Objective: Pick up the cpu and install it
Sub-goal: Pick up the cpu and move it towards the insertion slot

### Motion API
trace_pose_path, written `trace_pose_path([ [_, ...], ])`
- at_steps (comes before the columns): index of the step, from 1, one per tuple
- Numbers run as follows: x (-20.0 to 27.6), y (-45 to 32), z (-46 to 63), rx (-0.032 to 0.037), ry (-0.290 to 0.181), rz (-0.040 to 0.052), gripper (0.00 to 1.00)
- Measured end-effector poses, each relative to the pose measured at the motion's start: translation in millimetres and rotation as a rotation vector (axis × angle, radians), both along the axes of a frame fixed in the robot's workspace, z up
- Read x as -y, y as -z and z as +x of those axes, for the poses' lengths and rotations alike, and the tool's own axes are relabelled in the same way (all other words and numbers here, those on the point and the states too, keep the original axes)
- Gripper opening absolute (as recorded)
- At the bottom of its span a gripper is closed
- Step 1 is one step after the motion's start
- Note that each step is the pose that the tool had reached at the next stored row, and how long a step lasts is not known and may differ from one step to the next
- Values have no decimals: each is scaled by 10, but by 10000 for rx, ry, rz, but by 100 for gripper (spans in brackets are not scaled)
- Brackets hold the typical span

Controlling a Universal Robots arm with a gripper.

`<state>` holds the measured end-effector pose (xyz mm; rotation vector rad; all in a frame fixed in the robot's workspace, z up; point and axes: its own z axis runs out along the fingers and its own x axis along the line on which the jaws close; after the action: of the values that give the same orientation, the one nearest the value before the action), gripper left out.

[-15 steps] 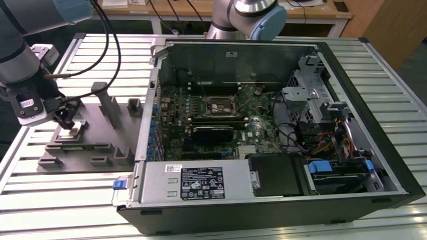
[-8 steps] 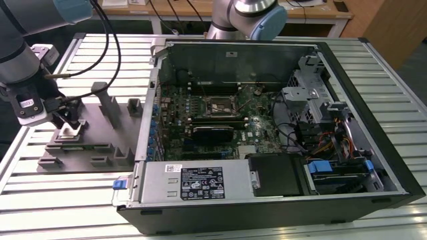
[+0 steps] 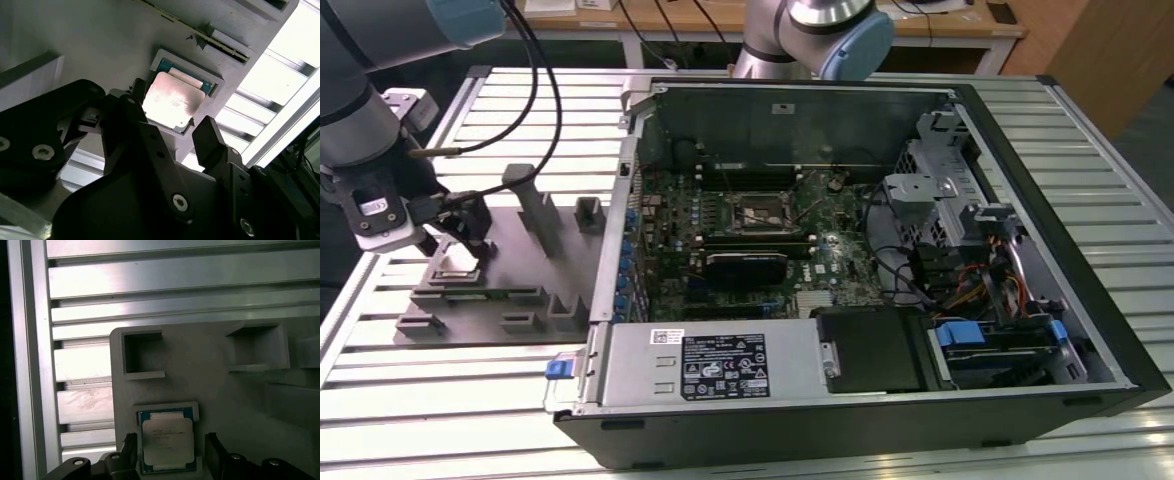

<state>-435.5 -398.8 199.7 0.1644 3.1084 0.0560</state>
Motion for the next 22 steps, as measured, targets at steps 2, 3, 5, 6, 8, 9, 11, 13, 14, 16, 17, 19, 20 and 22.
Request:
trace_pose_path([
  [2,1,-1,0,-3,0,-163,65],
  [3,1,2,0,-2,-1,-214,65],
  [5,1,16,1,-5,-2,-220,65],
  [6,1,27,1,-5,-2,-220,65],
  [8,1,47,1,-7,-1,-220,65],
  [9,1,55,1,-8,-1,-219,65],
  [11,1,71,2,-9,-4,-220,65],
  [13,1,84,2,-9,-24,-220,65],
  [14,0,90,3,-8,-46,-220,65],
  [16,-3,99,2,-8,-150,-221,65],
  [17,-4,102,2,-8,-254,-221,65],
  [19,-5,108,2,-4,-533,-220,65],
  [20,-6,111,2,-1,-681,-220,65],
  [22,-6,117,2,0,-837,-220,65],
])
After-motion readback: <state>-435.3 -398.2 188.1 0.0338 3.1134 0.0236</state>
